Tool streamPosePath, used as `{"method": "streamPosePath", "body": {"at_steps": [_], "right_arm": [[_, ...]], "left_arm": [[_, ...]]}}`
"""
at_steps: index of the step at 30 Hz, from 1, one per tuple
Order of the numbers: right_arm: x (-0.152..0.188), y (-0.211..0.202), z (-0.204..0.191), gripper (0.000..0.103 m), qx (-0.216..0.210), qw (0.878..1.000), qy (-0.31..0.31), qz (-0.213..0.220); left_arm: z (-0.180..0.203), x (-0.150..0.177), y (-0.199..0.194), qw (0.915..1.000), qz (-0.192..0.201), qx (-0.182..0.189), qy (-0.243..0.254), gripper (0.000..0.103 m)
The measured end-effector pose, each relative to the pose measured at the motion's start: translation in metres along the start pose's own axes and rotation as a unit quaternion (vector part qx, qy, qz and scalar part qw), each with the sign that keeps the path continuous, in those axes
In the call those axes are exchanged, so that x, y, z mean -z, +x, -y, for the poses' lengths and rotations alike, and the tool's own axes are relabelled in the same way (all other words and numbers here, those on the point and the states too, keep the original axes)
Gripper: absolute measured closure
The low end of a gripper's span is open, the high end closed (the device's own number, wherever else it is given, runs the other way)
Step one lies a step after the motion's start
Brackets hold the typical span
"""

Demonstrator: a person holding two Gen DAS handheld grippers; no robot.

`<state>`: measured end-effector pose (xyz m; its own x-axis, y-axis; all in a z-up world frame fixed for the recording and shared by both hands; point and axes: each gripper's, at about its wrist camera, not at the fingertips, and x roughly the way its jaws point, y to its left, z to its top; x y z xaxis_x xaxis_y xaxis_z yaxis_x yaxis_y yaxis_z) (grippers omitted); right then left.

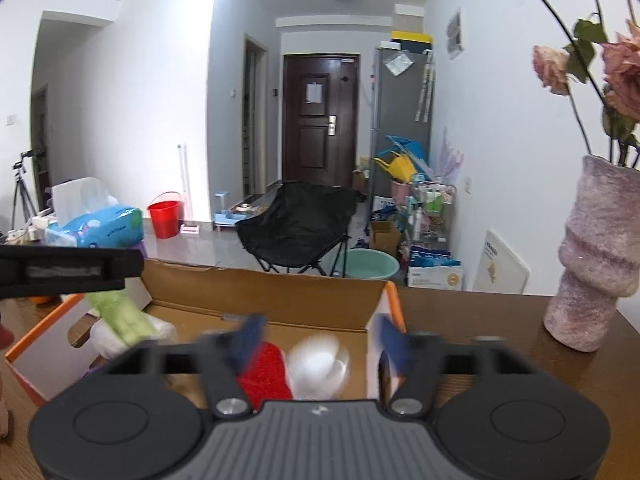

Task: Organize rigid objects
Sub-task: 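Lower and open both grippers to drop the bottle and cap into the box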

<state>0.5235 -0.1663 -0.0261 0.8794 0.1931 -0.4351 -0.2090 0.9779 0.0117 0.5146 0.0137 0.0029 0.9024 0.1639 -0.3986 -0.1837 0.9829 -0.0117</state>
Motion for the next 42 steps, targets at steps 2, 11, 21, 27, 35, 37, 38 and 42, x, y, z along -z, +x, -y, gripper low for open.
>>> {"method": "streamPosePath", "body": {"at_steps": [2, 11, 21, 27, 35, 37, 38, 42], "right_arm": [[0.000, -0.004, 0.001, 0.006, 0.017, 1.000, 0.001, 0.012], [-0.001, -0.003, 0.005, 0.000, 0.017, 1.000, 0.005, 0.009], [0.000, -0.002, 0.004, 0.000, 0.017, 1.000, 0.005, 0.006], [0.000, -0.003, 0.005, 0.000, 0.019, 1.000, 0.006, 0.007], [0.000, -0.014, 0.004, 0.000, 0.026, 0.999, 0.004, 0.018], [0.001, -0.019, 0.004, 0.000, 0.031, 0.999, 0.005, 0.021], [0.002, -0.022, 0.004, 0.000, 0.033, 0.999, 0.006, 0.022], [0.004, -0.036, 0.004, 0.000, 0.037, 0.999, 0.007, 0.029]], "left_arm": [[-0.002, -0.002, -0.002, 1.0000, 0.003, -0.002, 0.001, 0.000], [-0.009, 0.000, 0.007, 0.9997, -0.019, -0.015, -0.007, 0.000], [-0.007, 0.002, 0.008, 0.9996, -0.023, -0.018, -0.004, 0.000], [-0.007, 0.003, 0.008, 0.9995, -0.025, -0.018, -0.005, 0.000], [-0.008, 0.006, 0.004, 0.9995, -0.024, -0.019, -0.002, 0.000], [-0.009, 0.006, 0.002, 0.9995, -0.024, -0.019, -0.002, 0.000], [-0.009, 0.008, 0.000, 0.9995, -0.024, -0.019, -0.003, 0.000], [-0.014, 0.013, -0.011, 0.9996, -0.021, -0.016, -0.005, 0.000]]}}
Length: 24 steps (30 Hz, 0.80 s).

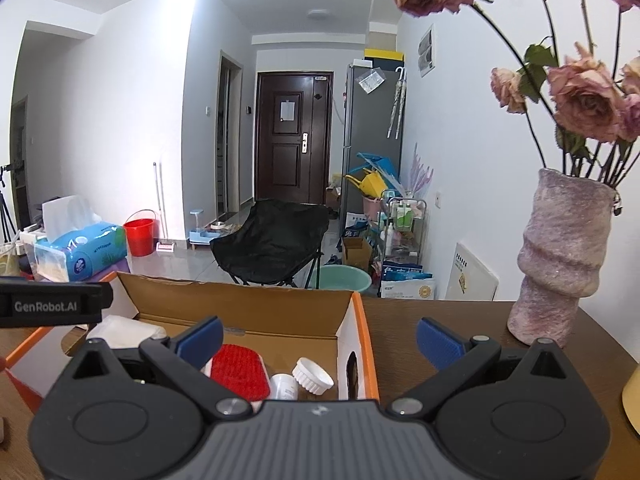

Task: Organize rigid objects
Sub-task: 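Lower and open both grippers to drop the bottle and cap into the box, then withdraw both grippers from the box toward the cream cube and blue cap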

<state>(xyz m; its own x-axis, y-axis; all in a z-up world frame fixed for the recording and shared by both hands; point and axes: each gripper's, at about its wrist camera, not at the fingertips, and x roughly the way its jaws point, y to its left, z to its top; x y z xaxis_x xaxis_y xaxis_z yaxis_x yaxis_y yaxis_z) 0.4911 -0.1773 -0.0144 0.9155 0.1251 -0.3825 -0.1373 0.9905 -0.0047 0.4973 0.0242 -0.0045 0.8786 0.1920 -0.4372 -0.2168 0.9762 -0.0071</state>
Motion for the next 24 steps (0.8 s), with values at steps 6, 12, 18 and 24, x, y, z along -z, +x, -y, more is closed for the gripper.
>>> {"method": "streamPosePath", "body": {"at_steps": [6, 12, 18, 24], "right_arm": [[0.006, -0.027, -0.004, 0.000, 0.002, 1.000, 0.000, 0.009], [0.016, -0.058, -0.007, 0.000, 0.003, 1.000, 0.005, 0.012], [0.028, -0.090, -0.012, 0.000, 0.005, 1.000, 0.009, 0.011], [0.043, -0.114, -0.020, 0.000, 0.009, 1.000, 0.010, 0.005]], "left_arm": [[-0.007, 0.010, -0.025, 1.0000, 0.001, 0.002, -0.001, 0.000], [-0.019, 0.022, -0.051, 1.0000, 0.002, 0.005, 0.001, 0.000], [-0.034, 0.036, -0.077, 1.0000, -0.003, 0.005, 0.006, 0.000], [-0.055, 0.050, -0.096, 0.9999, -0.014, 0.001, 0.007, 0.000]]}}
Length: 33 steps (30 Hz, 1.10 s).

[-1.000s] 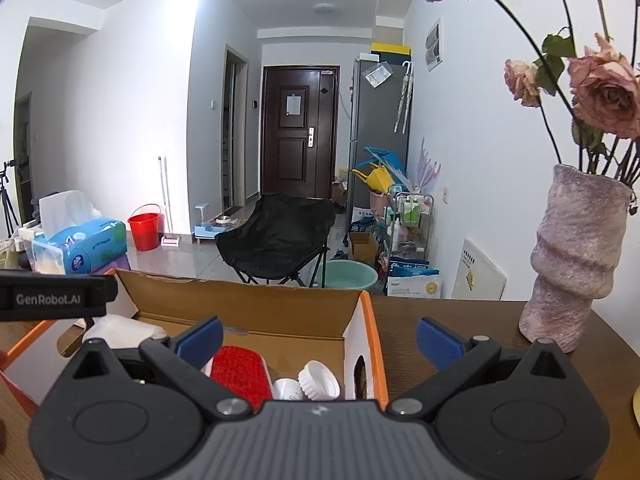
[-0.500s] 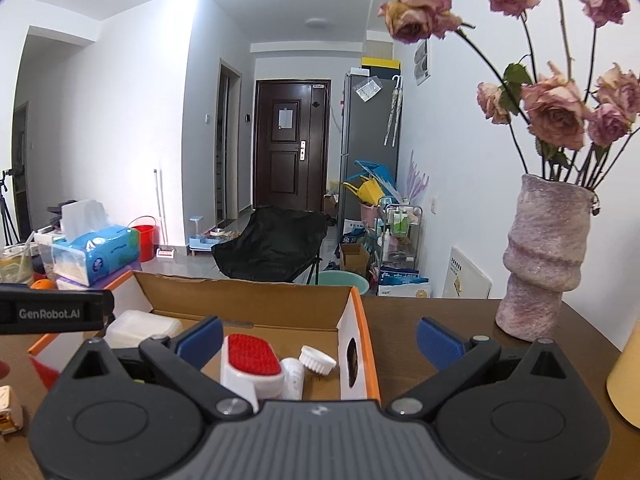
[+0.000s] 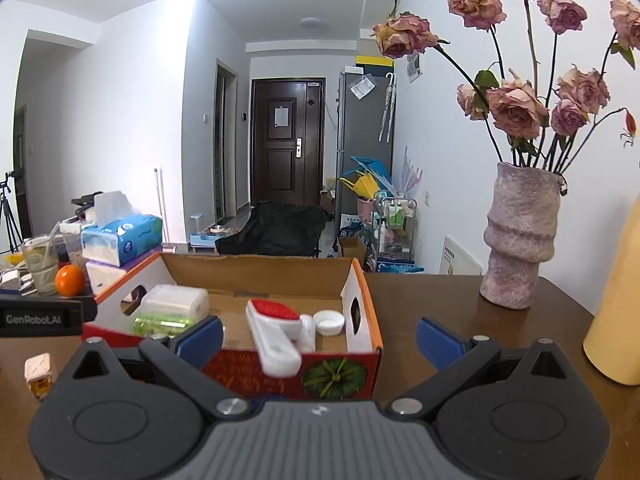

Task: Organize rigid objects
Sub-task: 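Withdraw both grippers from the box toward the cream cube and blue cap, then grasp the cream cube plug with the left gripper while the right gripper grasps the blue cap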

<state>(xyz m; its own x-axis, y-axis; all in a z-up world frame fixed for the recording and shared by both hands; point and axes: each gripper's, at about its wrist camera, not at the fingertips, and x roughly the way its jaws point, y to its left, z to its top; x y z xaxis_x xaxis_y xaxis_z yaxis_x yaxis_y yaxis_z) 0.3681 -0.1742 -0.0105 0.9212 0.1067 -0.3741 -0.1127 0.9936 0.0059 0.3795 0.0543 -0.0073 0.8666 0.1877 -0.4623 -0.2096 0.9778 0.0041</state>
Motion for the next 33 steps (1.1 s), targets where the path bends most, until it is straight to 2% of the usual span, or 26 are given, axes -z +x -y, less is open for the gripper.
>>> {"method": "streamPosePath", "body": {"at_steps": [5, 12, 16, 22, 24, 26, 28, 33], "right_arm": [[0.018, -0.014, -0.007, 0.000, 0.004, 1.000, 0.002, -0.012], [0.043, -0.011, -0.020, 0.000, 0.019, 0.999, -0.003, -0.050], [0.054, -0.002, -0.028, 0.000, 0.027, 0.997, -0.008, -0.071], [0.065, 0.016, -0.033, 0.000, 0.034, 0.995, 0.003, -0.093], [0.067, 0.022, -0.034, 0.000, 0.036, 0.994, 0.005, -0.099], [0.068, 0.029, -0.035, 0.000, 0.041, 0.994, 0.007, -0.104], [0.068, 0.034, -0.035, 0.000, 0.042, 0.993, 0.011, -0.107], [0.067, 0.051, -0.034, 0.000, 0.045, 0.993, 0.019, -0.111]], "left_arm": [[-0.025, 0.015, -0.005, 0.9998, -0.019, -0.005, -0.002, 0.000], [-0.059, 0.039, 0.025, 0.9964, -0.081, -0.027, -0.005, 0.000], [-0.065, 0.047, 0.042, 0.9941, -0.106, -0.023, -0.006, 0.000], [-0.067, 0.053, 0.066, 0.9920, -0.122, -0.032, -0.005, 0.000], [-0.069, 0.052, 0.071, 0.9914, -0.127, -0.031, -0.009, 0.005], [-0.070, 0.053, 0.076, 0.9903, -0.136, -0.027, -0.009, 0.032], [-0.069, 0.052, 0.074, 0.9915, -0.128, -0.023, -0.007, 0.046], [-0.066, 0.051, 0.073, 0.9917, -0.127, -0.018, -0.009, 0.046]]}}
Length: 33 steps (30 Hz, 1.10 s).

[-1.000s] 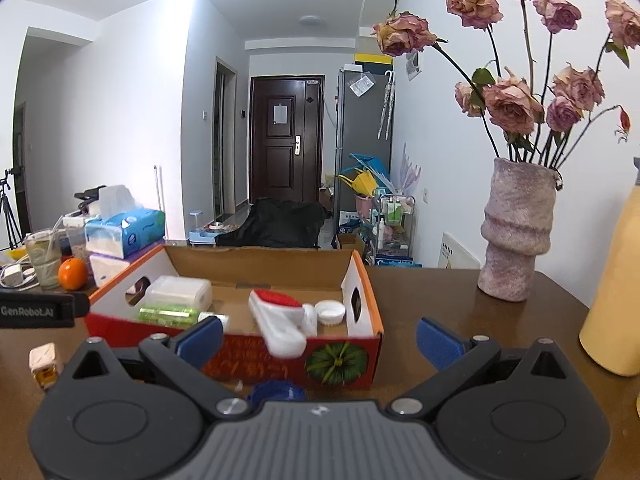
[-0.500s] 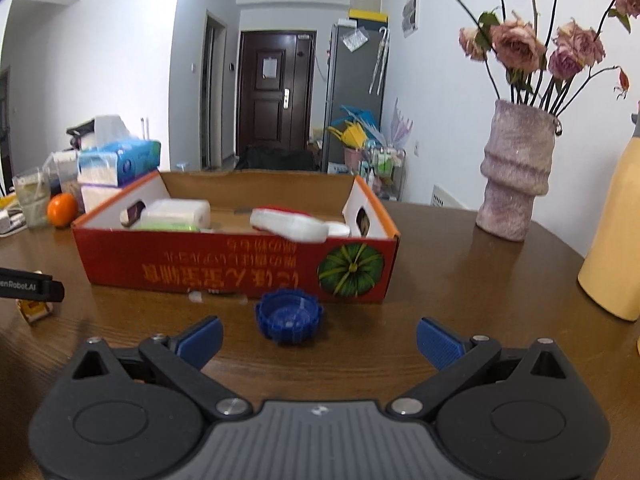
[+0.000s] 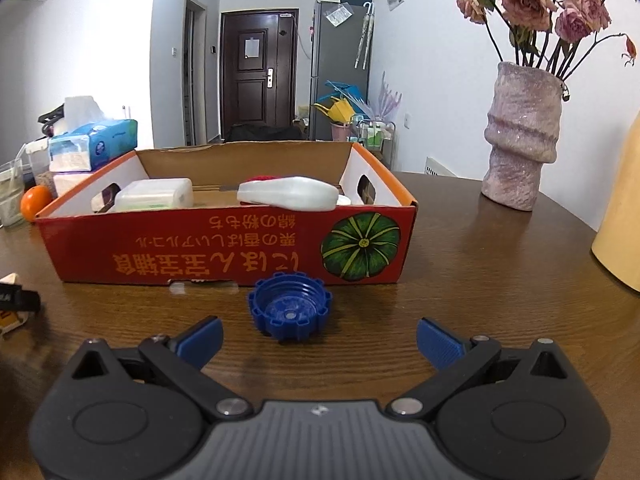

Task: Organize rigid objects
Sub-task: 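Grasp the cream cube plug with the left gripper while the right gripper grasps the blue cap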

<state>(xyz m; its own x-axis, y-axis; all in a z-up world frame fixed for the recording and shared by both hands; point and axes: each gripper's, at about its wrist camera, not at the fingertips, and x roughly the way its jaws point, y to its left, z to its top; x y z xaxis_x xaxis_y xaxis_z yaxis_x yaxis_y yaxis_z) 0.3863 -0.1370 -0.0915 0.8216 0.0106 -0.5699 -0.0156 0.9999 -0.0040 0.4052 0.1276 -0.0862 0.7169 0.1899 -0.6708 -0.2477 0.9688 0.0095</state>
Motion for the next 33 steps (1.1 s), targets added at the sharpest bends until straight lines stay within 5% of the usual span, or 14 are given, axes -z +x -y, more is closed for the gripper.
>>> {"method": "streamPosePath", "body": {"at_steps": [5, 8, 9, 10, 33], "right_arm": [[-0.009, 0.021, 0.001, 0.002, -0.002, 1.000, 0.016, -0.008], [-0.015, 0.032, 0.000, 0.015, -0.009, 1.000, 0.021, -0.015], [-0.016, 0.035, 0.000, 0.026, -0.011, 1.000, 0.020, -0.019], [-0.017, 0.038, -0.001, 0.048, -0.014, 0.999, 0.021, -0.025], [-0.021, -0.006, -0.015, 0.050, -0.074, 0.997, -0.005, 0.010]], "left_arm": [[-0.002, -0.001, -0.005, 0.9999, 0.009, -0.004, -0.008, 0.046], [-0.001, -0.002, -0.009, 0.9998, 0.017, -0.004, -0.008, 0.047], [-0.001, -0.002, -0.011, 0.9998, 0.020, -0.004, -0.007, 0.046], [0.000, -0.002, -0.012, 0.9997, 0.022, -0.004, -0.006, 0.046], [0.015, 0.002, -0.054, 0.9976, 0.065, 0.018, 0.013, 0.046]]}}
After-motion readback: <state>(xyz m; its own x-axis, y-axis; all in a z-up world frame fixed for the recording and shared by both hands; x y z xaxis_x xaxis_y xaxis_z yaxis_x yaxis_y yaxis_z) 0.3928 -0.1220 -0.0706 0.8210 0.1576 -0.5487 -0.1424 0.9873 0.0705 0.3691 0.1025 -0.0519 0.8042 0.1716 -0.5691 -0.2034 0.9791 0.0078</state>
